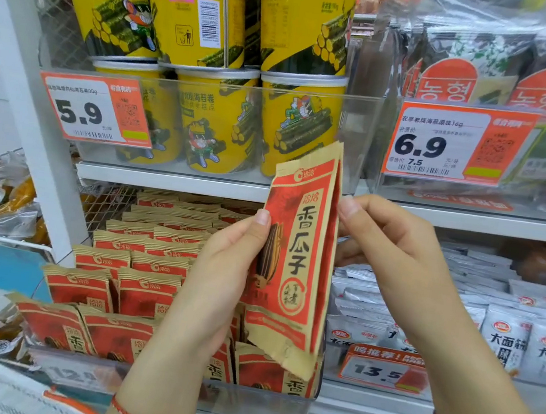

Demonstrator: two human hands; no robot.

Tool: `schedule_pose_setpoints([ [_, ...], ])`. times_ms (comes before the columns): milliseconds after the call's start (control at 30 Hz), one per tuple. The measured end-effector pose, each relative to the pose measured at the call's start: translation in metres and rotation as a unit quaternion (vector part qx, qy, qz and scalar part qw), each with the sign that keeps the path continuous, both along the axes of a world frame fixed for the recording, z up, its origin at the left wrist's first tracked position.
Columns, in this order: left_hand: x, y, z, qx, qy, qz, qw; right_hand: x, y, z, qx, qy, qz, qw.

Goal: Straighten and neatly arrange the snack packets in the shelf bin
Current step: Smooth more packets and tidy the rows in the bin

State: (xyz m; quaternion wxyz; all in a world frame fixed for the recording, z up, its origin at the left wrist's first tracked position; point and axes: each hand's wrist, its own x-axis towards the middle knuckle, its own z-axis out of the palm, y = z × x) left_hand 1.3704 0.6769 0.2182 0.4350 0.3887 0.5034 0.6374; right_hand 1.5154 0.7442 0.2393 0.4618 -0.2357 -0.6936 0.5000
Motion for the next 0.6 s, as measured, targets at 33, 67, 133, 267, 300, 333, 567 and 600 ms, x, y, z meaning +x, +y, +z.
schedule_pose_setpoints([
  [33, 0.0007, -0.0006, 0.0004, -0.005, -0.005, -0.005, 1.000, 0.0004, 0.0003, 0.0000, 0.000, 0.000, -0.007, 1.000],
  [67, 0.0016, -0.0010, 0.0009, -0.009, -0.008, -0.009, 1.000, 0.0008, 0.0005, 0.0002, -0.001, -0.001, -0.013, 1.000],
  [133, 0.0036, -0.0014, 0.0018, -0.014, -0.015, -0.013, 1.000, 0.0020, 0.0001, 0.0011, -0.002, -0.001, -0.020, 1.000],
  [267, 0.0034, -0.0010, 0.0012, -0.030, -0.032, -0.032, 0.999, 0.0043, -0.0012, 0.0032, 0.000, 0.002, -0.013, 1.000],
  [300, 0.0033, -0.0009, 0.0009, -0.034, -0.039, -0.038, 0.998, 0.0049, -0.0017, 0.0038, 0.003, 0.004, -0.009, 1.000],
  [333, 0.0035, -0.0003, 0.0003, -0.037, -0.045, -0.042, 0.997, 0.0055, -0.0021, 0.0042, 0.005, 0.007, -0.003, 1.000],
  [567, 0.0056, 0.0003, 0.0009, -0.024, -0.064, -0.052, 0.996, 0.0077, -0.0024, 0.0075, -0.017, 0.025, 0.036, 0.999],
  [600, 0.0063, -0.0002, 0.0012, -0.019, -0.057, -0.044, 0.997, 0.0078, -0.0019, 0.0072, -0.018, 0.024, 0.035, 0.999],
])
